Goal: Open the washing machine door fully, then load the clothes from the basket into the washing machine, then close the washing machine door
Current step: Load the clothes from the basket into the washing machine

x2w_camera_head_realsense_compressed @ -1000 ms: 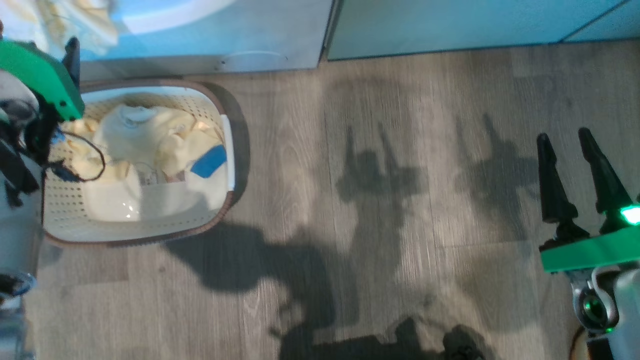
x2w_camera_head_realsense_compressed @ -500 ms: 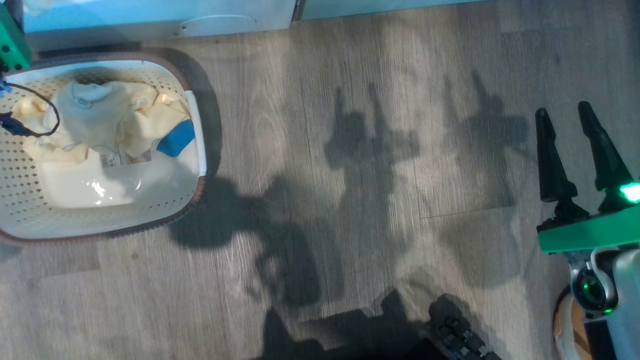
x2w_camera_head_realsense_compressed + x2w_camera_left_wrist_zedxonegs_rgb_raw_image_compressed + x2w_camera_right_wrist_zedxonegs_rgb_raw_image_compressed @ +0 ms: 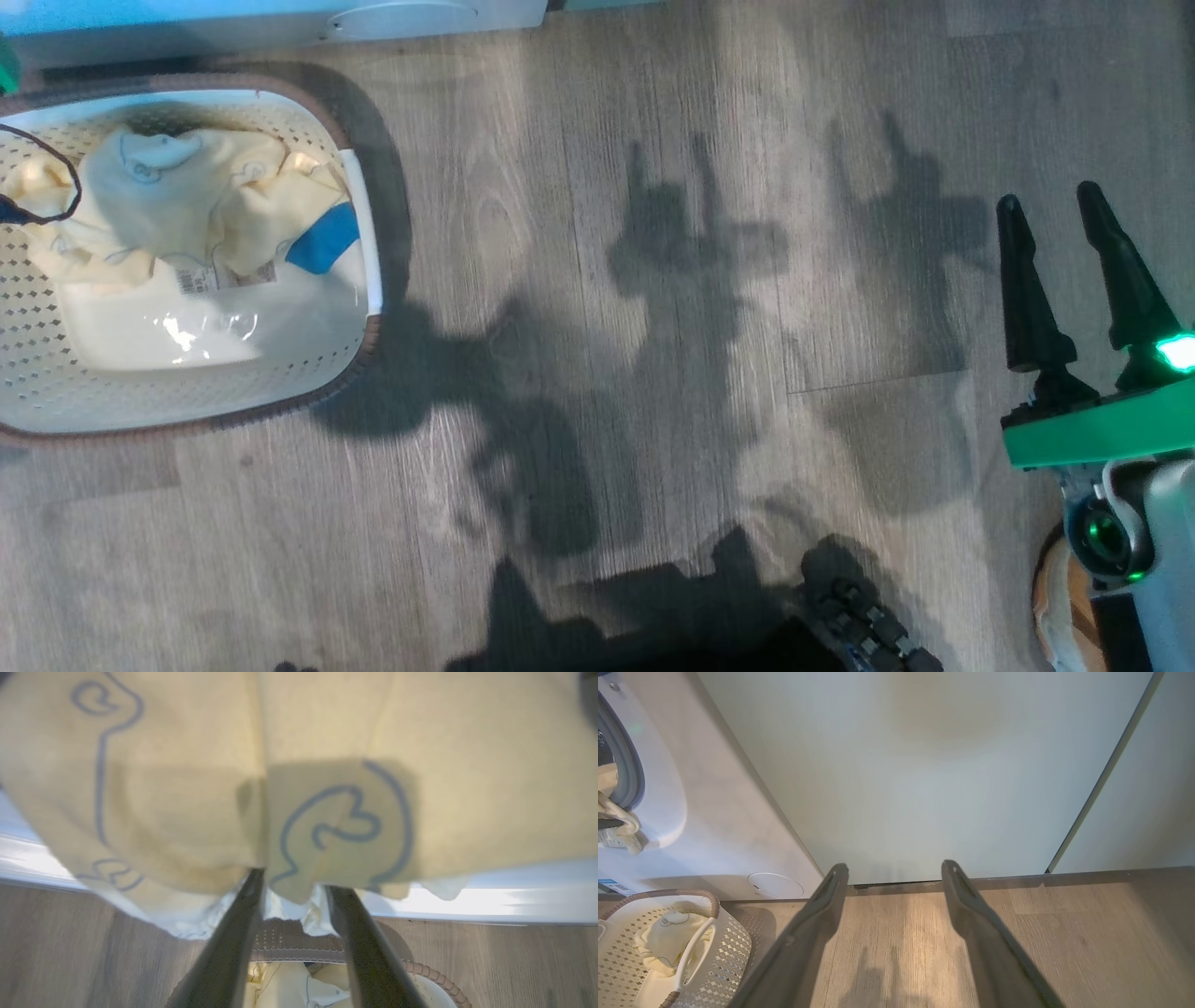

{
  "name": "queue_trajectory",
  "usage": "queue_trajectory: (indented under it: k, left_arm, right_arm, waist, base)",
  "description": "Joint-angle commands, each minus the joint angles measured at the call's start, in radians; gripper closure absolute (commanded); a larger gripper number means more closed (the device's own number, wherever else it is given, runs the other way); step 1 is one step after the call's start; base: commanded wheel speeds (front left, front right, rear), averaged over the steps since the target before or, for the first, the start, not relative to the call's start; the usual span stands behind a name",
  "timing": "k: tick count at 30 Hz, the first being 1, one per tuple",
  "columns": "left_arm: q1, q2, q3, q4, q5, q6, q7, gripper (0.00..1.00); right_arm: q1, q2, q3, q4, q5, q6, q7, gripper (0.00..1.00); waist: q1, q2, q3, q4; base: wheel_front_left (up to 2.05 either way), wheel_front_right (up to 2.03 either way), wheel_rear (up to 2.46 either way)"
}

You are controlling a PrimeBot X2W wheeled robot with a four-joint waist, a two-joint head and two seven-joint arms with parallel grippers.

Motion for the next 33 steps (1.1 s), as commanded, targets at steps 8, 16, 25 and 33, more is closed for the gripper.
queue_trajectory:
  k: [8, 16, 25, 33]
  left_arm:
    - [-0.040, 0.057, -0.029, 0.022, 0.002, -0.038, -0.093, 1.00]
    - [0.024, 0.030, -0.102, 0.007, -0.069, -0.053, -0.197, 1.00]
    - [0.099, 0.087, -0.223, -0.130, -0.211, -0.054, -0.234, 1.00]
    - [0.019, 0.117, -0.257, -0.188, -0.263, -0.054, -0.219, 1.00]
  right_arm:
    - [0.003, -0.019, 0.009, -0.024, 0.004, 0.000, -0.007, 0.00]
    - [0.023, -0.026, 0.000, -0.014, 0.000, 0.000, -0.007, 0.00]
    - [0.058, -0.028, 0.002, -0.005, 0.003, 0.000, -0.007, 0.00]
    - [0.054, -0.022, 0.007, -0.015, 0.008, 0.000, -0.007, 0.00]
  waist:
    - [0.0000, 0.0000, -0.008, 0.011]
    - [0.0000, 0.0000, -0.083, 0.041]
    - [0.0000, 0.0000, -0.181, 0.052]
    - [0.0000, 0.0000, -0.167, 0.032]
  base:
    - [0.00, 0.00, 0.00]
    - [0.00, 0.00, 0.00]
    - [0.00, 0.00, 0.00]
    - [0.00, 0.00, 0.00]
